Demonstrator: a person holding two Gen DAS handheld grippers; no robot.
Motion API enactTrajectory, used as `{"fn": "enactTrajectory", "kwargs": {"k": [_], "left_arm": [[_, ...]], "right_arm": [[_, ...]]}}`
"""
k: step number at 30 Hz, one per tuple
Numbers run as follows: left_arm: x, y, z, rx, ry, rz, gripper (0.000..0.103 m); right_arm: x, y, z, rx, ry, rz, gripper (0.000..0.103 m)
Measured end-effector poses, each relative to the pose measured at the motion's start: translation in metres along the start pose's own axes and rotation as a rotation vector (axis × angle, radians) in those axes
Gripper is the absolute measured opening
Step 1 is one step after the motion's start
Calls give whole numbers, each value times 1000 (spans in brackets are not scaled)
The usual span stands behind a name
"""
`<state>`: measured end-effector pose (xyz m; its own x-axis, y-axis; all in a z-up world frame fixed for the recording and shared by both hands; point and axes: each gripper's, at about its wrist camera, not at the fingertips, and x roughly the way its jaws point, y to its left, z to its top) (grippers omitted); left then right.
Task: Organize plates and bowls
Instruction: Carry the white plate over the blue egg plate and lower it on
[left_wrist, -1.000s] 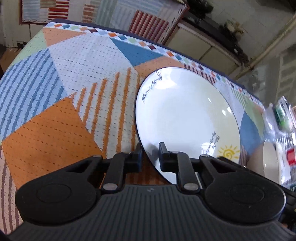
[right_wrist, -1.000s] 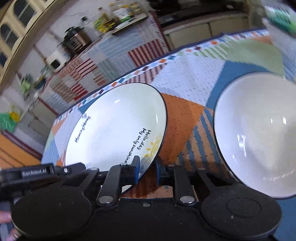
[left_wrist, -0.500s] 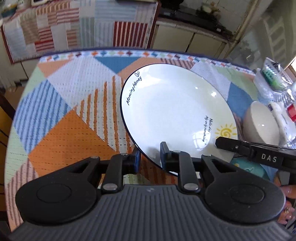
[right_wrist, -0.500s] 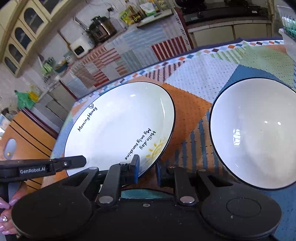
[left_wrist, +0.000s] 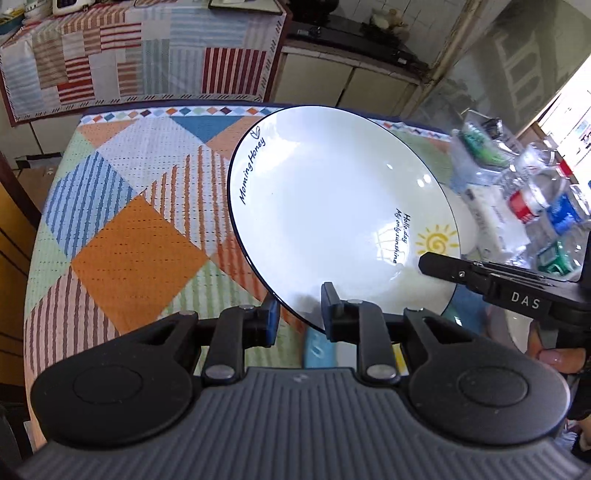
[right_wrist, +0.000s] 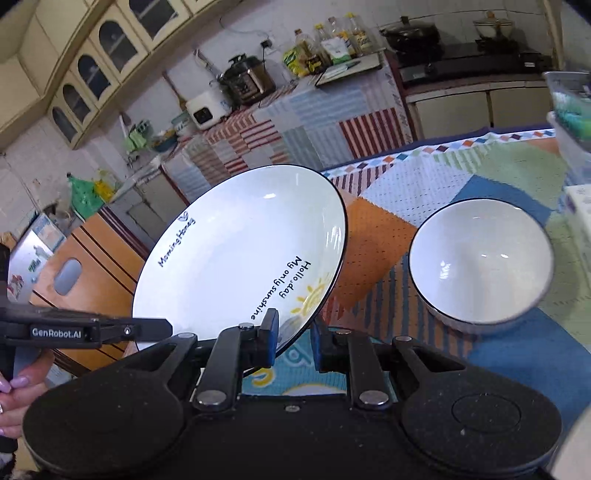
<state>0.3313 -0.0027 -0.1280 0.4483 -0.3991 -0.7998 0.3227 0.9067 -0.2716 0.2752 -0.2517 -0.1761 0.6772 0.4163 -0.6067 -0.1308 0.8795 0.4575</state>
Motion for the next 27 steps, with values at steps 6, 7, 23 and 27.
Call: {"fn": "enactTrajectory", "kwargs": {"k": [6,7,23,27], "left_arm": [[-25,-22,-13,32,-11,12,21],[-28,-25,-17,36,-8,10,21],[-39,-60,-74,66,79,-84,21],[-32,-63,-81,65,95,-86,21]], "right_arm": [[-29,6,-11,6,-23,7,23],[-33,6,-13,9,-20,7,23],[-92,-9,-73,59,-26,-34,23],[-97,-14,-79,53,-14,-41,23]]}}
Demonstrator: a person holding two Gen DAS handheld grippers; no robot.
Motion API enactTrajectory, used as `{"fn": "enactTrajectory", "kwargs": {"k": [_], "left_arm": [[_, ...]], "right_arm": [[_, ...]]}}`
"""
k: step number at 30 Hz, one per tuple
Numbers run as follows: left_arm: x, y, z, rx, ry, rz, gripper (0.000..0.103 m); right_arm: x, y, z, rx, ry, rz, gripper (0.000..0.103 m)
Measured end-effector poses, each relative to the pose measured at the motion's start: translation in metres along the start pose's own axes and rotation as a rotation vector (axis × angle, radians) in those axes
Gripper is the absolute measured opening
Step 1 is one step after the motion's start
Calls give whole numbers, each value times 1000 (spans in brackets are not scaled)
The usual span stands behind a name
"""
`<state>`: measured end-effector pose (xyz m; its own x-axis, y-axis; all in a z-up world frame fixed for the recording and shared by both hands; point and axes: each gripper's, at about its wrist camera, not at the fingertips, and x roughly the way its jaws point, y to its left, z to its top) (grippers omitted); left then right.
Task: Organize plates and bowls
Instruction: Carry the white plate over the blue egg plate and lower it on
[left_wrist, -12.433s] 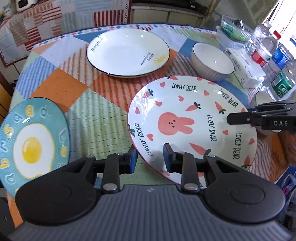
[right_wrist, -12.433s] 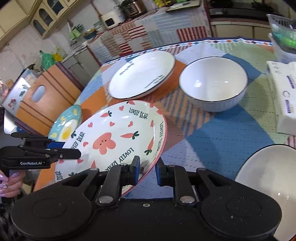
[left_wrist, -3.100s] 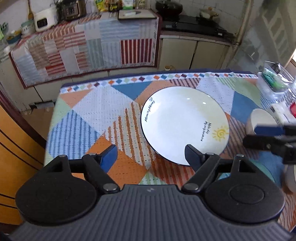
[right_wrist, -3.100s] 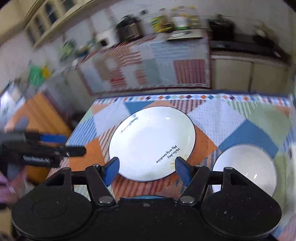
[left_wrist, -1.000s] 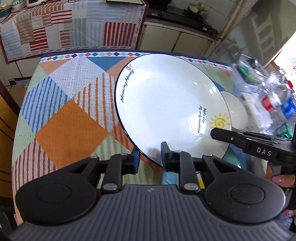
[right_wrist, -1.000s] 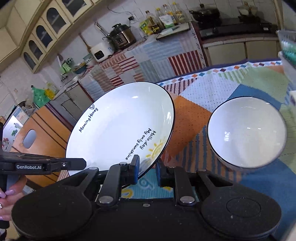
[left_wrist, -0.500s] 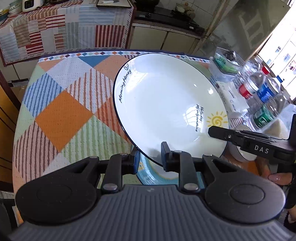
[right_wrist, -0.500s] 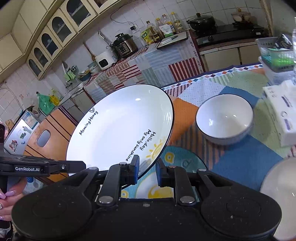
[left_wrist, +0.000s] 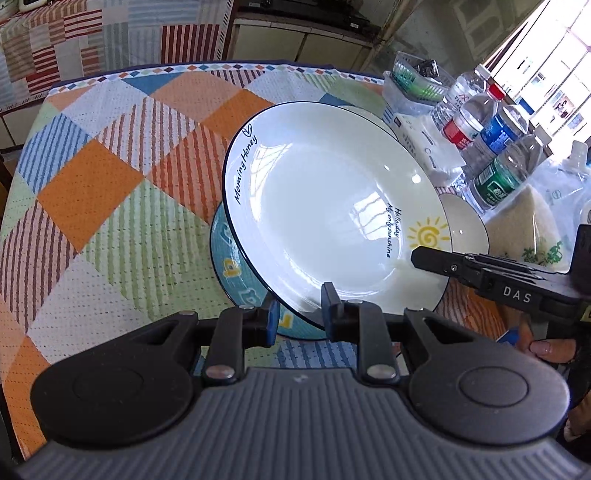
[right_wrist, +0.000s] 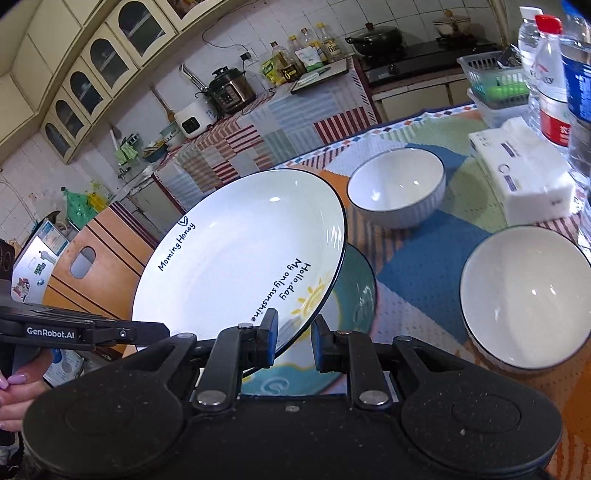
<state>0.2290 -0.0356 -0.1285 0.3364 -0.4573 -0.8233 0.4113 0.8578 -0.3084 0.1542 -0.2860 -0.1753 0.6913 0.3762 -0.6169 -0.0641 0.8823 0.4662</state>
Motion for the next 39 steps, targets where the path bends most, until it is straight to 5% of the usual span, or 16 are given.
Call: {"fn": "enactTrajectory", "kwargs": {"k": [23,39], "left_arm": [[48,11,-17,-53,114,7,21],[64,26,-10,-132,190,-33,26]], "right_arm": [[22,-15,-27,11,123,-59,25],[37,14,-15,-76,178,-229,26]]}}
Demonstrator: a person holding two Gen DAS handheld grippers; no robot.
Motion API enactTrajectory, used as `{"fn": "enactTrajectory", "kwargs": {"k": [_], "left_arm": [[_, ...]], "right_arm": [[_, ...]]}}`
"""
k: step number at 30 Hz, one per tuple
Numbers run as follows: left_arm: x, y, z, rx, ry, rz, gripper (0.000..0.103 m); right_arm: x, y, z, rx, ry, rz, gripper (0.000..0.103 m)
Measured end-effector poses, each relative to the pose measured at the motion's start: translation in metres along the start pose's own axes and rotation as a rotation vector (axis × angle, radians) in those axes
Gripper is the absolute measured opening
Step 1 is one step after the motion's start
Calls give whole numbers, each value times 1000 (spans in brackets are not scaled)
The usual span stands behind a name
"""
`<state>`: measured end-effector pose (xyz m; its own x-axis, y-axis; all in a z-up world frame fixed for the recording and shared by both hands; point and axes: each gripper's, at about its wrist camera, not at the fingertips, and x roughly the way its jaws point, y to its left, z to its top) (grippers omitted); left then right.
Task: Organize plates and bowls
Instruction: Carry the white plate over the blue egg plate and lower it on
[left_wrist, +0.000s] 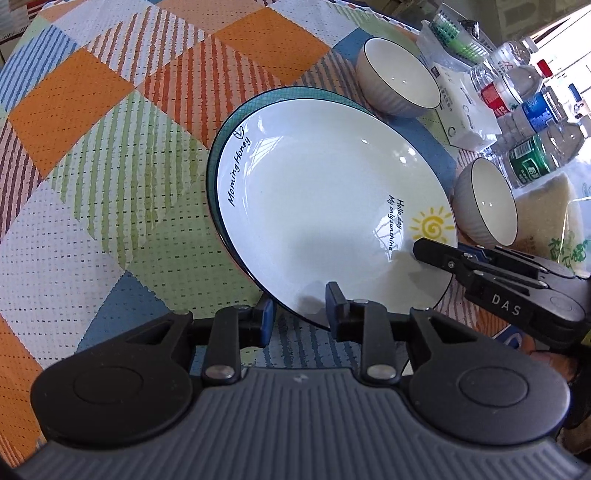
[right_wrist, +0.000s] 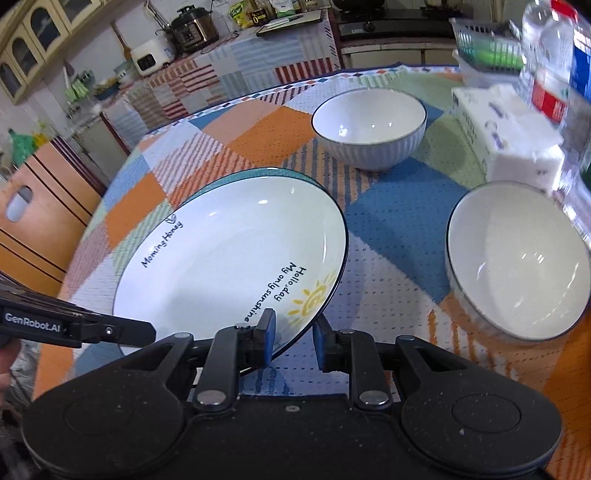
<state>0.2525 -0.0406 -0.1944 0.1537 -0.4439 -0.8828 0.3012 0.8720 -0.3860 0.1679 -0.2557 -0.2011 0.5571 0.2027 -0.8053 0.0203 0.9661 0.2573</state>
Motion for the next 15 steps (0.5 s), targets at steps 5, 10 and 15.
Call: {"fn": "enactTrajectory", "kwargs": {"k": [5,10,15], "left_arm": [[4,-4,5,15,16,61,28],[8,-2,6,23,9,100,28],[2,-7,2,44,-11,126,27]], "right_arm": [[1,17,5,-57,19,-117,26],[9,20,5,-41,34,-133,27],[12,23,6,-64,23,-160,27]]}}
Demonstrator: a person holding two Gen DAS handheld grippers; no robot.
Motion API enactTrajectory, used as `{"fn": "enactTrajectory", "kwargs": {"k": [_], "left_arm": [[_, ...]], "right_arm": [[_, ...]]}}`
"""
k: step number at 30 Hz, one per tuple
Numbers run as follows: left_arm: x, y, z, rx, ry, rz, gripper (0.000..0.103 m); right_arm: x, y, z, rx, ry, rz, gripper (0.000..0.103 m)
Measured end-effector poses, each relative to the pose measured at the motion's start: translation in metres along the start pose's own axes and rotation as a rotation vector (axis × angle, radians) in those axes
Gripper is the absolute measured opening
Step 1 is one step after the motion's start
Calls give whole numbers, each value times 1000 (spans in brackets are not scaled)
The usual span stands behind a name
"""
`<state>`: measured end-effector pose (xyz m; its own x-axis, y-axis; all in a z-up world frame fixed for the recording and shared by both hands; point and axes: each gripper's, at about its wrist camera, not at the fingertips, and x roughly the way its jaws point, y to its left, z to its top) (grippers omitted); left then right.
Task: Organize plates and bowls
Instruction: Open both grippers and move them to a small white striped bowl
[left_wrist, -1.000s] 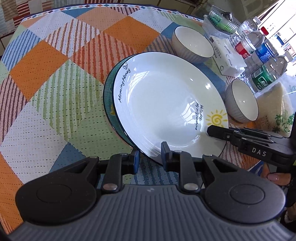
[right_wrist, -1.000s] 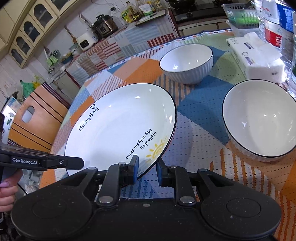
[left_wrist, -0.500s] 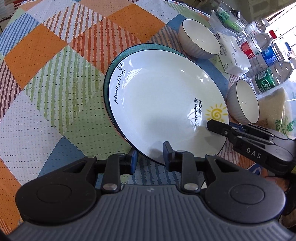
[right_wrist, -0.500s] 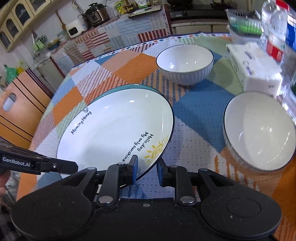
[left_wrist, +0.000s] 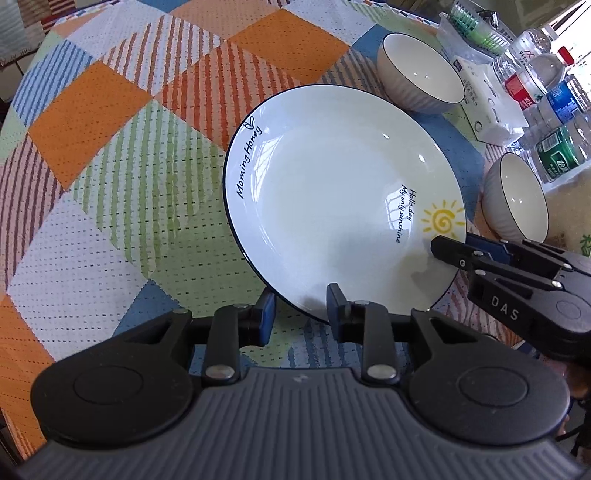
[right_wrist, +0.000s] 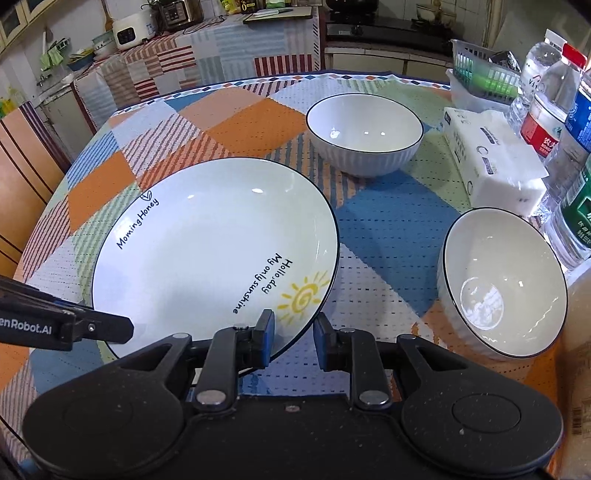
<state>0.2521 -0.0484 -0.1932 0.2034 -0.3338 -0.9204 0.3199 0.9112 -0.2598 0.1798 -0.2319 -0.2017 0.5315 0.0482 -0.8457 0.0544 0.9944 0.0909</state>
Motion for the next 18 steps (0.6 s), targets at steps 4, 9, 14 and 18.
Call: {"fn": "enactTrajectory", "kwargs": {"k": [4,9,14,18], "left_arm": [[-18,-7,-3,36,-29,12,25],[-54,-16,1,70,-83,-7,25],[-78,-20,2,103,-126,8,25],[-91,-23,6,120,-149,7,27]], "right_arm": [[-8,0,-2,-35,-10,0,28],[-38,-3,2,-98,-79,-16,28],[-66,-13,10,-96,-125,-10,37],[-81,-17,18,-119,-148,-2,45]]}}
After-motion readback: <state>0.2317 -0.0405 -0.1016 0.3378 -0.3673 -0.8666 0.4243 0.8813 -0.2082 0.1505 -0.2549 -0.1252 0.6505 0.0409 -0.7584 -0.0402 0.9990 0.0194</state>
